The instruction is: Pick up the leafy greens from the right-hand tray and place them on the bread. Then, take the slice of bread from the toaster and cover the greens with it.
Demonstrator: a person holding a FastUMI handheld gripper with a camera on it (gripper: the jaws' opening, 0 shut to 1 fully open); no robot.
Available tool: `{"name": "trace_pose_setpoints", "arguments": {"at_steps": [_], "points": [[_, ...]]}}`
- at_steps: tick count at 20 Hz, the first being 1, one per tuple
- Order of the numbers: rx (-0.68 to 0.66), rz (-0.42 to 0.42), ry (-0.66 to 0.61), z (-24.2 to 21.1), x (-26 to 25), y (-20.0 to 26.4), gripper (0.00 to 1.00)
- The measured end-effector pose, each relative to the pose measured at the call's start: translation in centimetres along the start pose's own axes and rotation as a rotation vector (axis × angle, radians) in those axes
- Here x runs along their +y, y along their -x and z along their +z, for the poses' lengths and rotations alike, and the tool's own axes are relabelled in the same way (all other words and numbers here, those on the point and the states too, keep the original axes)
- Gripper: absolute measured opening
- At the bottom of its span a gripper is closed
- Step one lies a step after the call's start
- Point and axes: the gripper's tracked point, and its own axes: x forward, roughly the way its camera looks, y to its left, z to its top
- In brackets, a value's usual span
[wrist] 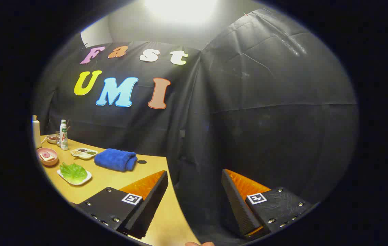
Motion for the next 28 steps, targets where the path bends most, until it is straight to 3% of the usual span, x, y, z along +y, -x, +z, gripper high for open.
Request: {"name": "trace_pose_setpoints", "arguments": {"at_steps": [6,10,15,24,28], "points": [[0.004,0.090,-0.138,1.6,10.9,3.5,0.96],[-0.013,0.193,-0.199,3.5,18.3,4.3,0.96],[-0.011,0.295,-0.216,3.9,26.0,4.1,0.96],[0.073,0.420,-0.190,1.6,32.9,1.6,0.96],[0.227,0.436,-0.109,-2.0,34.2,0.2,0.96]]}}
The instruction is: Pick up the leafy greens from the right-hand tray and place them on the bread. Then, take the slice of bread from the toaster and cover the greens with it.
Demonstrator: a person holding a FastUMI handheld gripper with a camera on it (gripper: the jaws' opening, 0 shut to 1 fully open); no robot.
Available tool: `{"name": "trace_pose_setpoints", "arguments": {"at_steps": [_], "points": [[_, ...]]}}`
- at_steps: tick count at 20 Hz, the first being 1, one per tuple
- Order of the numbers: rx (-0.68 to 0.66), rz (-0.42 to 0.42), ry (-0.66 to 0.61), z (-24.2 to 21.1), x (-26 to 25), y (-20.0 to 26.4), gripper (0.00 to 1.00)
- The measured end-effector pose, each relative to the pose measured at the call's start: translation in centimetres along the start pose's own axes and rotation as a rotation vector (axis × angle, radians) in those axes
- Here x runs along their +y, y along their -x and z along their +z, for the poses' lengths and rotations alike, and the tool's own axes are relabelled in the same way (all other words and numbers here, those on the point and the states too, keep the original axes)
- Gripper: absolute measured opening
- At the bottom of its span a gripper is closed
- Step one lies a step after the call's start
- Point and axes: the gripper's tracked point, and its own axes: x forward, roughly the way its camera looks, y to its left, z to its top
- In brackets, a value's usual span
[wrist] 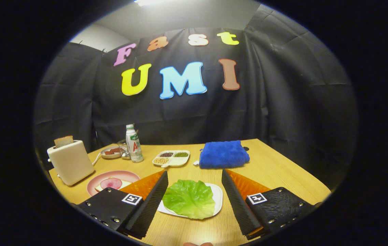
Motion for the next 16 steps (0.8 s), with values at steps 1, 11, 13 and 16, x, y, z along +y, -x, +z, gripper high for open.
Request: {"name": "trace_pose_setpoints", "arguments": {"at_steps": [1,11,13,16], "points": [[0.055,-0.003,0.029,-1.1,0.0,-0.6,0.97],[0.357,0.018,0.130,-7.5,-0.1,-2.7,0.97],[0.399,0.020,0.127,-8.4,-0.2,-2.7,0.96],[0.430,0.039,0.122,-9.2,0.2,-2.9,0.97]]}}
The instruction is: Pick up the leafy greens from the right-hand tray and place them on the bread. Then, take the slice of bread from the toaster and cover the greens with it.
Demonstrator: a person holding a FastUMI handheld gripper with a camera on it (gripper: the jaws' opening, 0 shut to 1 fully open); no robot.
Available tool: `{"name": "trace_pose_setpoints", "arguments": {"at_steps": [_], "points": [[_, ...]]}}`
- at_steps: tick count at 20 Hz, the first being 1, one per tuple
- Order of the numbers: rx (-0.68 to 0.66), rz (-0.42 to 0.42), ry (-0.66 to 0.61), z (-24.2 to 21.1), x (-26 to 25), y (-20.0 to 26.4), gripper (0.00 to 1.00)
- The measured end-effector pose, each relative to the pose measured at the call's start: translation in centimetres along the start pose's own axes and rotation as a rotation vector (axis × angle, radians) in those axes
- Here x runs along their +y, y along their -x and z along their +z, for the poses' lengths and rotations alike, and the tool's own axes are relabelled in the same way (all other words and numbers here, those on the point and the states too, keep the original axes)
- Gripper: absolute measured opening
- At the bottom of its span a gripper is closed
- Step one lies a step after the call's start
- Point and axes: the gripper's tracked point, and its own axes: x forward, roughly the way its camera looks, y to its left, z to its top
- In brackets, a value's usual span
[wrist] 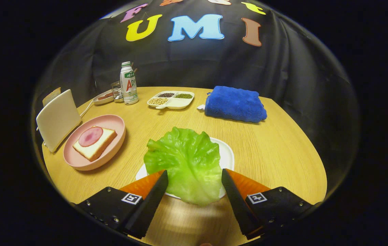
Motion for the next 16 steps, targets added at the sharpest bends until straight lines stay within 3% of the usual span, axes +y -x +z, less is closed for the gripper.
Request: {"name": "trace_pose_setpoints", "arguments": {"at_steps": [2,3,4,6,8,15,16], "points": [[0.019,0.021,-0.008,-0.1,0.4,-0.2,0.96],[0.024,0.031,-0.026,0.0,0.8,-0.2,0.94],[0.027,0.030,-0.031,-0.1,0.8,-0.3,0.81],[0.026,0.036,-0.029,0.0,1.0,-0.4,0.81],[0.032,0.033,-0.041,0.0,1.0,-0.3,0.49],[0.059,0.016,-0.045,0.3,1.0,-0.4,0.49],[0.048,0.016,-0.098,0.3,1.2,0.2,0.02]]}}
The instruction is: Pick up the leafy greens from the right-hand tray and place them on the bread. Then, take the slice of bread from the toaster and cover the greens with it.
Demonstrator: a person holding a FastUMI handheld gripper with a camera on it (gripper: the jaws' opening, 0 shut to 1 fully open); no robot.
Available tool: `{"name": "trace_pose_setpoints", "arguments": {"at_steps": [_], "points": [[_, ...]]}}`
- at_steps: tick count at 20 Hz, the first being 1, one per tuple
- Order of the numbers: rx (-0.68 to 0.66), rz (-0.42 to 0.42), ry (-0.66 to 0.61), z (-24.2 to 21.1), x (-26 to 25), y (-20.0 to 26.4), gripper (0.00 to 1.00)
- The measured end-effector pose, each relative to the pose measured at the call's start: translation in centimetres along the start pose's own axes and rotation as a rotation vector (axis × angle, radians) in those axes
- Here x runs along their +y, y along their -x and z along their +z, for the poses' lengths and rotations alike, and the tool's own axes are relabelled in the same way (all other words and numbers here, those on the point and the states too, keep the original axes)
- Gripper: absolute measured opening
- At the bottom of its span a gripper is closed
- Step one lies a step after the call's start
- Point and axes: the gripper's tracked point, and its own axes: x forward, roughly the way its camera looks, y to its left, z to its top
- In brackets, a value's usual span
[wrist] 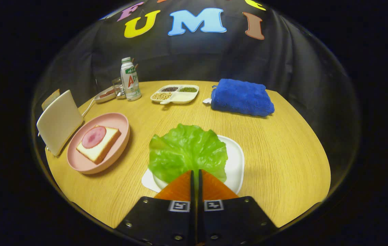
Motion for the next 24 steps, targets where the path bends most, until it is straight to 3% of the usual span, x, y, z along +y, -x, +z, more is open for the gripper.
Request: {"name": "trace_pose_setpoints", "arguments": {"at_steps": [5,11,20,24], "points": [[-0.006,0.004,-0.031,-0.1,0.2,-0.5,0.04],[-0.066,0.076,-0.192,1.0,1.2,0.3,0.04],[-0.113,0.307,-0.365,4.0,5.9,2.6,0.04],[-0.139,0.372,-0.373,5.4,8.3,3.1,0.04]]}}
